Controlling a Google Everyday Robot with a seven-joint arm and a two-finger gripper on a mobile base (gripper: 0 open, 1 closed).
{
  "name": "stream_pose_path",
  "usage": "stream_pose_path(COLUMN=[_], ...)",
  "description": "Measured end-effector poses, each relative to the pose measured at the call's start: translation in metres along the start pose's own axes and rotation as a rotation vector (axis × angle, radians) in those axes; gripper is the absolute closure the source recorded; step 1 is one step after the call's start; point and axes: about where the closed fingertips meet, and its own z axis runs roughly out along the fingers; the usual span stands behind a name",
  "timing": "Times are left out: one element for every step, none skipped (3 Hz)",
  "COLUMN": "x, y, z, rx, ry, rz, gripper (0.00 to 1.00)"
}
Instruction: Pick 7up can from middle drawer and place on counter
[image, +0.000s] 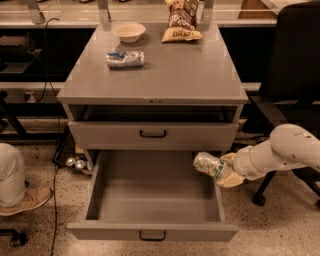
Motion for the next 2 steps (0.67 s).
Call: stream_pose_path(x=[-0.018,-0.040], y=[-0.013,-0.033], z=[-0.078,-0.143], rx=[0.120,0.186], ry=[0.136,0.216], rz=[-0.004,-0.027], gripper=[1.00,1.00])
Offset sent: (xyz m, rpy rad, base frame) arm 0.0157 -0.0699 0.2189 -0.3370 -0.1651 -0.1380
